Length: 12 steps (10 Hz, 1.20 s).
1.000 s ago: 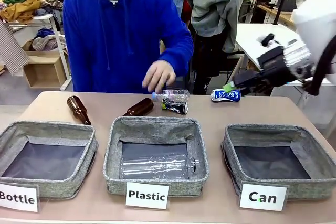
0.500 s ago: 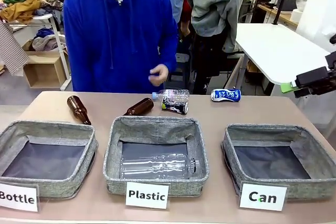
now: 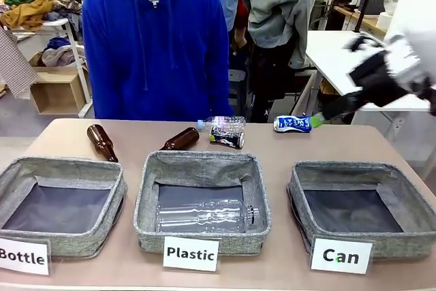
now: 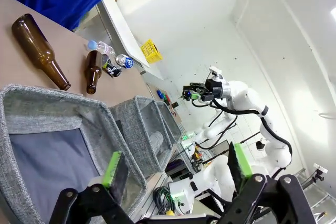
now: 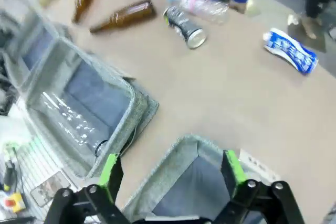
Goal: Sort the can waste into the basket.
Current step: Pick up the can waste from the table and place it in the right Fabric basket.
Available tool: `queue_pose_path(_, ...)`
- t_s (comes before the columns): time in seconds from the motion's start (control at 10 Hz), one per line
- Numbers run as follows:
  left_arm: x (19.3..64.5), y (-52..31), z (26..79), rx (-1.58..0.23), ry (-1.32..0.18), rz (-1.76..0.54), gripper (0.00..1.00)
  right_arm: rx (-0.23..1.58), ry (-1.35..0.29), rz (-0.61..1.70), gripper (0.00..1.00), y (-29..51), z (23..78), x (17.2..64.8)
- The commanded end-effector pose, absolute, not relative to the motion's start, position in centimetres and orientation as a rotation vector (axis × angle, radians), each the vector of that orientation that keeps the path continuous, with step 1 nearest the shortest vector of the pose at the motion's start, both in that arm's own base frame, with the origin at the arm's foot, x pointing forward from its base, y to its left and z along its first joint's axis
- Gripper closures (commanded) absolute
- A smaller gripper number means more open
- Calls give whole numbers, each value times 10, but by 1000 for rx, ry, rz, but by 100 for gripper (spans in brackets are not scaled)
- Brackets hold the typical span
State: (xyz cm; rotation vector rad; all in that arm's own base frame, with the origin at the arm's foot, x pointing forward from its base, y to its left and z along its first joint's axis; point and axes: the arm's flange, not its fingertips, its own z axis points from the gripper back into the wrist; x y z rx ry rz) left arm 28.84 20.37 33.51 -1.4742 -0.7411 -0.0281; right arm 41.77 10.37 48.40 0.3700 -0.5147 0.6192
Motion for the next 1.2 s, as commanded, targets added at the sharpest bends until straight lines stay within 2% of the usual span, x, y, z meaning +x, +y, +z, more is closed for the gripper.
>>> queue_pose_path(0.0,289,203,337,-1482,-778,-42,0,165,-477,779,0,167,474,453)
queue_pose_path(0.4,289,203,337,-1482,-778,-42,0,21,-546,1107,0,270,440,476)
queue_pose_path(0.9,289,203,337,-1482,-778,-42,0,61,-508,1103,0,266,438,465)
queue_pose_path(1.1,289,203,337,-1482,-778,-42,0,43,-515,1129,0,261,441,477)
